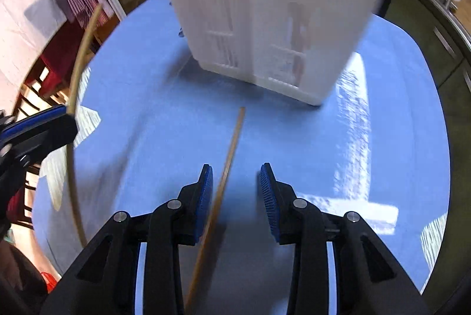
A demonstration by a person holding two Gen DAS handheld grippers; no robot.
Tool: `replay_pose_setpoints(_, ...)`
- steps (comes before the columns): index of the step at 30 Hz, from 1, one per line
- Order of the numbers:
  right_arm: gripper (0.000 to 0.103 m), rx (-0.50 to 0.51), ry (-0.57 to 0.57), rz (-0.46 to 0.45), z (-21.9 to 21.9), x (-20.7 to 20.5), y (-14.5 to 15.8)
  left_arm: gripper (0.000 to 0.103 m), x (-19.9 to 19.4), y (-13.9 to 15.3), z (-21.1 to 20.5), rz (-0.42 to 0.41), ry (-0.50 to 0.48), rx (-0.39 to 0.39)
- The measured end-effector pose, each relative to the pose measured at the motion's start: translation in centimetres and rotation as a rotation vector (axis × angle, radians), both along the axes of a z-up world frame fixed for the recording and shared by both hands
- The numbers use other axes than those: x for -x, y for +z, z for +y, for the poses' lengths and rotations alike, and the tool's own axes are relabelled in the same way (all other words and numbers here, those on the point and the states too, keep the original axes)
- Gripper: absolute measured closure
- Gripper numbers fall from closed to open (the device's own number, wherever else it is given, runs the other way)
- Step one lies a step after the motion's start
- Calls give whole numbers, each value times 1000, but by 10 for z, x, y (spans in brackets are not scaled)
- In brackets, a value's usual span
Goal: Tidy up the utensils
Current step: 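Lower both tools onto the last chopsticks and close on one each, then carry the chopstick upright to the caddy with the left tool while the right tool carries its chopstick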
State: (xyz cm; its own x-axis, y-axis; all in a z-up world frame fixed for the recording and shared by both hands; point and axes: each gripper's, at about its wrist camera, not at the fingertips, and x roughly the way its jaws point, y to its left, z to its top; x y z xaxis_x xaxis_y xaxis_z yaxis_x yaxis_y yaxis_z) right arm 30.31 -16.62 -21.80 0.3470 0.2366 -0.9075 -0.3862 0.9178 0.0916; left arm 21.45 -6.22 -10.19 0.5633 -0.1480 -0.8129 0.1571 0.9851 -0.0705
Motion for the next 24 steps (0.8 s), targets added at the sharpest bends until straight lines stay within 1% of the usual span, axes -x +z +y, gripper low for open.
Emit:
replay_pose_setpoints(2, 68, 33, -1, 9, 11, -7, -7, 96, -1, -1, 3, 0, -5, 9)
replay_pose_setpoints(4, 69, 71, -6, -3, 21, -10, -9, 96, 0, -2, 3, -1, -10, 15)
replay_pose_setpoints(6, 78, 70, -9, 1, 26, -13, -10, 96, -1, -3, 3, -2, -14, 21)
replay_pose_setpoints(7, 88, 73, -5, -1, 29, -13, -11, 96, -1, -3, 4, -3, -14, 23)
replay_pose_setpoints(8, 94, 69, 2, 1, 32, -13, -11, 96, -1, -3, 5, -4, -14, 24)
replay_pose_setpoints(10, 96, 63, 9, 7, 37, -12, -13, 96, 0, -3, 8, -8, -13, 27)
replay_pose_setpoints(13, 97, 21, -7, 23, 35, -14, -13, 96, 1, -2, 10, -13, -10, 31)
replay_pose_setpoints(15, 97, -4, -17, 8, 28, -11, -7, 96, 2, 0, 12, -18, -8, 30)
replay_pose_setpoints(18, 97, -49, -25, -35, 17, -4, 10, 96, 4, 3, 12, -23, -6, 29)
replay_pose_setpoints(24, 97, -136, -33, -166, -5, 30, 59, 96, 11, 12, 8, -41, -19, 27)
